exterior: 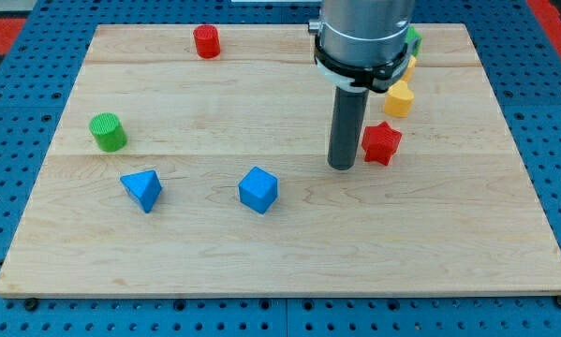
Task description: Place blue cube bottom right to red star
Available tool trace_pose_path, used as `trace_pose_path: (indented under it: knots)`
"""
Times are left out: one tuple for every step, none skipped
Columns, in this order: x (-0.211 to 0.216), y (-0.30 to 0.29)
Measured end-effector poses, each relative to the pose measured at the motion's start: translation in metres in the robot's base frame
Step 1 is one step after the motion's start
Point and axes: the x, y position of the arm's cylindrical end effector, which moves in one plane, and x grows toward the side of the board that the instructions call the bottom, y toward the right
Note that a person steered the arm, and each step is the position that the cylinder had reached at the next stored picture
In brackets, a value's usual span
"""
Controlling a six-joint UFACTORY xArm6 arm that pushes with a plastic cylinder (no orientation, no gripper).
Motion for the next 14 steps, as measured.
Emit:
trace_pose_path:
  knots:
    - [-0.022,0.019]
    - [-0.030,0.034]
    - [-0.026,0.031]
    - [-0.014,-0.031]
    - [-0.018,-0.091]
    - [0.012,-0.135]
    - [0.038,-0.130]
    - [0.044,-0.126]
    - [0.073,-0.124]
    - [0.077,-0.113]
    - [0.058,-0.112]
    - [0.053,-0.076]
    - [0.053,-0.054]
    - [0.053,-0.040]
